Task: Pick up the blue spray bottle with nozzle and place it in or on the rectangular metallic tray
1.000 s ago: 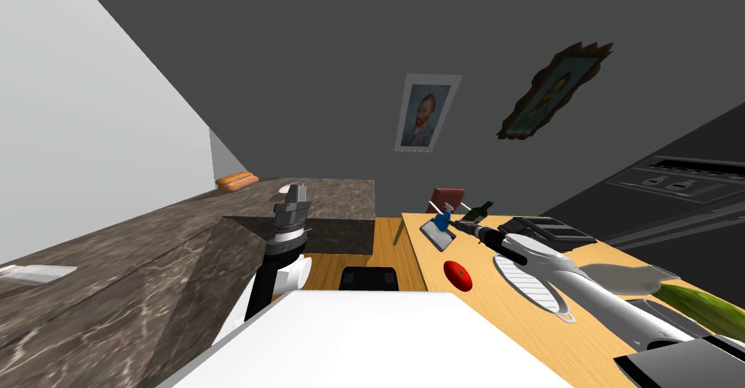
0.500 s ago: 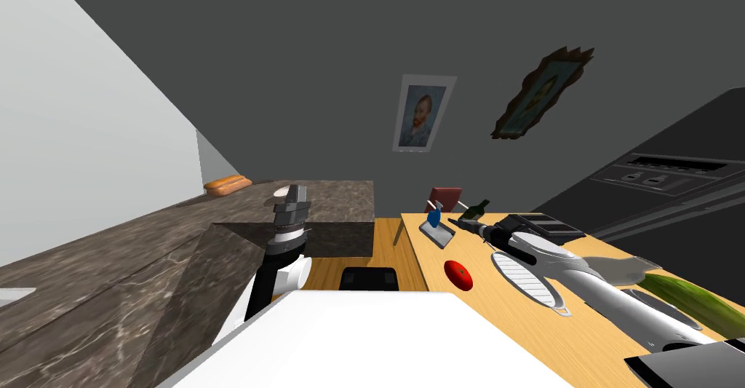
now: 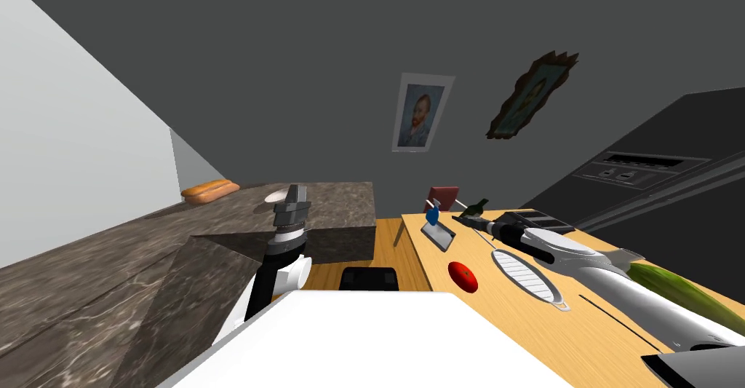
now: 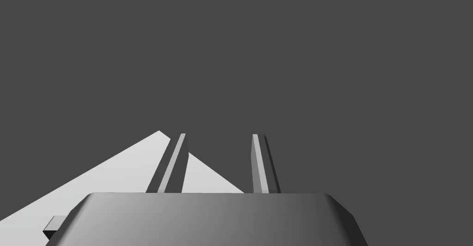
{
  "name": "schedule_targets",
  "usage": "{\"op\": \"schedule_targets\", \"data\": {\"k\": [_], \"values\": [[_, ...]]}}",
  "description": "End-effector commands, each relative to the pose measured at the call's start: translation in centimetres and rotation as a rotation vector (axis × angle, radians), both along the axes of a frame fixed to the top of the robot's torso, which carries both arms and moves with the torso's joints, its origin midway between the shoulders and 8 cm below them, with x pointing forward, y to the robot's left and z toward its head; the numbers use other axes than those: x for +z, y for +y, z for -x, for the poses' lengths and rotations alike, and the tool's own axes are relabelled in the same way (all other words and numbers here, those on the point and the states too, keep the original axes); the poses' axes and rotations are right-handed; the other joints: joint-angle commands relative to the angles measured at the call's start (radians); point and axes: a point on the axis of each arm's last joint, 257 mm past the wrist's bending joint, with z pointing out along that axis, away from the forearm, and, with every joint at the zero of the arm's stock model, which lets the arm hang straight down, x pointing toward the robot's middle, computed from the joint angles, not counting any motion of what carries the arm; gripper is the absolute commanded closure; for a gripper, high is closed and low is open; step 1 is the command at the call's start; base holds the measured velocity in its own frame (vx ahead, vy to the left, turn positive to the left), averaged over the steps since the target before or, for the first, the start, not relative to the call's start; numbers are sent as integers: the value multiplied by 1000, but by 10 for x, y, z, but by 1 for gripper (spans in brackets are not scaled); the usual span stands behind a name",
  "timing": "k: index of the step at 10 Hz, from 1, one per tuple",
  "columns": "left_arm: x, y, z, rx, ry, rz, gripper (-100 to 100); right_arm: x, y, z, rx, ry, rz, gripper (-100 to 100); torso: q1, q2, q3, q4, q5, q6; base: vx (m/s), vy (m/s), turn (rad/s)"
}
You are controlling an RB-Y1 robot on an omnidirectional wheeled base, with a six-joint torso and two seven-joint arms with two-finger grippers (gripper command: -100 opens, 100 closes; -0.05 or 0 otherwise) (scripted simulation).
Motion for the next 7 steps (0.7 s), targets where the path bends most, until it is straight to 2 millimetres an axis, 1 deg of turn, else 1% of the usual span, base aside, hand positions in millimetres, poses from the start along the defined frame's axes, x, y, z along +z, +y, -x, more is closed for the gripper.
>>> {"op": "schedule_targets", "data": {"k": [1,2,7], "values": [[0,0,0,0,0,0,0,0,0,0,0,0,0,-100,0,0,0,0,0,0,14,23,-17],[0,0,0,0,0,0,0,0,0,0,3,1,-1,0,-2,2,1,0,0,0,0,0,0],[0,0,0,0,0,0,0,0,0,0,3,1,-1,0,-4,3,2,1,-1,0,0,0,0]]}}
